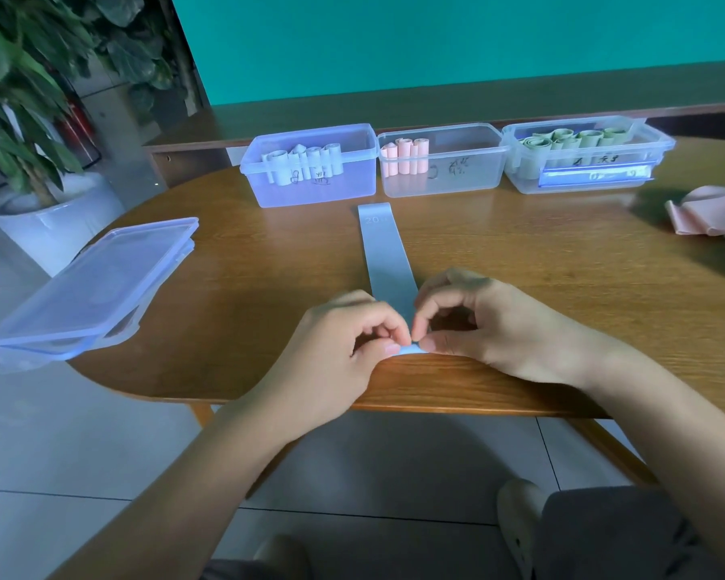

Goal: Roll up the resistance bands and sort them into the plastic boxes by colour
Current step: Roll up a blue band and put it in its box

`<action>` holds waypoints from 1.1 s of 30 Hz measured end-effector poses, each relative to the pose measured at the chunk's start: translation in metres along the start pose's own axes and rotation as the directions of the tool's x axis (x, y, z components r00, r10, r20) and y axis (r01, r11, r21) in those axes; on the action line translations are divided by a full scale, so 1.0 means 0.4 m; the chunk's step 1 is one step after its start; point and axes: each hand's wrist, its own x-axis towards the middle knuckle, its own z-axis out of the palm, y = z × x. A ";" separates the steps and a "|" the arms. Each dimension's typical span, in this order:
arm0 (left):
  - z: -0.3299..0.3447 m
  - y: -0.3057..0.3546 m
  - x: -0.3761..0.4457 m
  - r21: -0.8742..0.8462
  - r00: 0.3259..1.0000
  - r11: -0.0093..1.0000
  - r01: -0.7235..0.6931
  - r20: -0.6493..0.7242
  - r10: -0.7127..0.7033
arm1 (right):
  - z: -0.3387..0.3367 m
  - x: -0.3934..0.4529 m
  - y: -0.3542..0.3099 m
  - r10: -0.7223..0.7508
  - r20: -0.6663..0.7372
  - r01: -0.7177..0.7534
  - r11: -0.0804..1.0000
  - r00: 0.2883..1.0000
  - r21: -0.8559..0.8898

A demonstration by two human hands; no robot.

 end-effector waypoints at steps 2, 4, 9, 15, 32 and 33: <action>0.006 -0.004 -0.005 0.006 0.998 0.998 -0.061 -0.015 0.061 | 0.001 -0.006 0.003 -0.051 0.013 0.051 0.998 0.999 -0.029; 0.010 -0.007 -0.007 0.039 0.997 0.996 -0.078 -0.011 0.078 | 0.004 -0.011 0.008 -0.096 0.013 0.097 0.990 0.995 -0.099; 0.008 -0.005 -0.011 0.111 0.996 0.990 -0.092 0.029 0.089 | 0.009 -0.021 0.017 -0.131 -0.005 0.128 0.976 0.991 -0.176; 0.008 0.003 -0.003 0.093 0.998 0.994 -0.058 0.019 0.057 | 0.024 -0.014 0.020 -0.135 -0.085 0.121 0.981 0.987 -0.154; 0.028 -0.009 0.001 0.249 0.979 0.955 -0.162 -0.083 0.188 | 0.049 -0.001 0.023 -0.106 -0.231 0.067 0.983 0.967 -0.171; 0.027 -0.008 -0.001 0.240 0.981 0.958 -0.156 -0.079 0.179 | 0.048 0.000 0.023 -0.086 -0.239 0.048 0.986 0.967 -0.162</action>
